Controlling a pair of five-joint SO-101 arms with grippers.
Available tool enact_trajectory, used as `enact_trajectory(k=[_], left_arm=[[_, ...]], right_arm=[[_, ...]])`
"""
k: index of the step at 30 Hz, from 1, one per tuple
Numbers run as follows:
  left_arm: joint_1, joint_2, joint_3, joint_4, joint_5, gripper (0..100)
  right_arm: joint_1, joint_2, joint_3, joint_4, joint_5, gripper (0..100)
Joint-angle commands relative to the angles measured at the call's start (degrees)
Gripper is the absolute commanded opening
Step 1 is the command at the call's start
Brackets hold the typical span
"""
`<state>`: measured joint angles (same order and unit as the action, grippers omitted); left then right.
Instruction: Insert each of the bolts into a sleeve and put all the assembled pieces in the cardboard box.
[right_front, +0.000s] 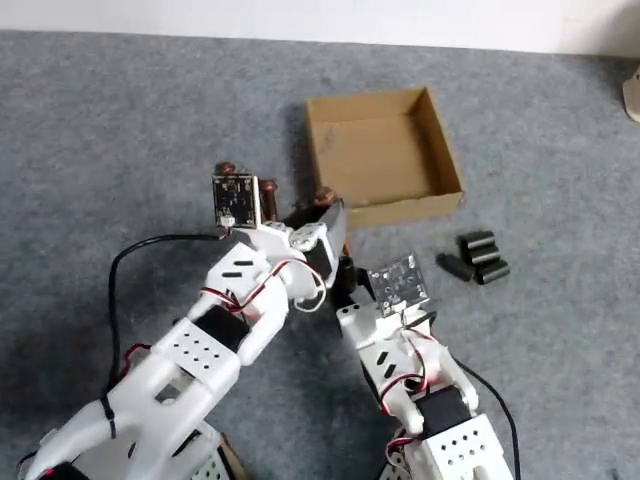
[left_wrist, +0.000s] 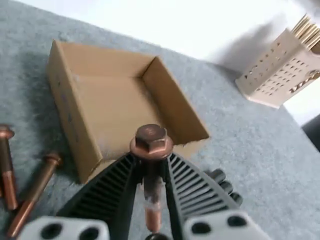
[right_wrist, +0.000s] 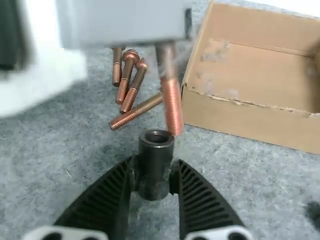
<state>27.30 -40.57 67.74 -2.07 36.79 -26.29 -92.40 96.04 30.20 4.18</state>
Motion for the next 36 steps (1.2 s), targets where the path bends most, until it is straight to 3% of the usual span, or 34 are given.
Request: enact_trajectory(k=[1,4,10,19,28,36], left_arm=[[0.84,-3.12,-0.92,0.7,-0.26,1],[1.1,-7.25,-0.66,3.87,-3.96,1],[1.71,-19.3,1.1,11.43,-4.22,1],[5.23,-25.36,7.16,11.52,-4.66,1],[-0.66,-25.27,7.52,7.74,-4.75,1],[-0.57,-25.27,8.75,7.74,-4.75,1]], right_arm=[[-0.66,-1.19,7.96,-0.13,-0.44,0.8],[-0.66,-1.19,7.96,-0.13,-0.44,0.8],[-0.66,-1.19,7.96,-0.13,-0.44,0.8],[-0.66,-1.19,7.96,-0.13,-0.44,0.8],[-4.7,-1.19,7.96,-0.04,-0.44,0.8],[-4.44,-1.19,7.87,-0.04,-0.44,0.8]])
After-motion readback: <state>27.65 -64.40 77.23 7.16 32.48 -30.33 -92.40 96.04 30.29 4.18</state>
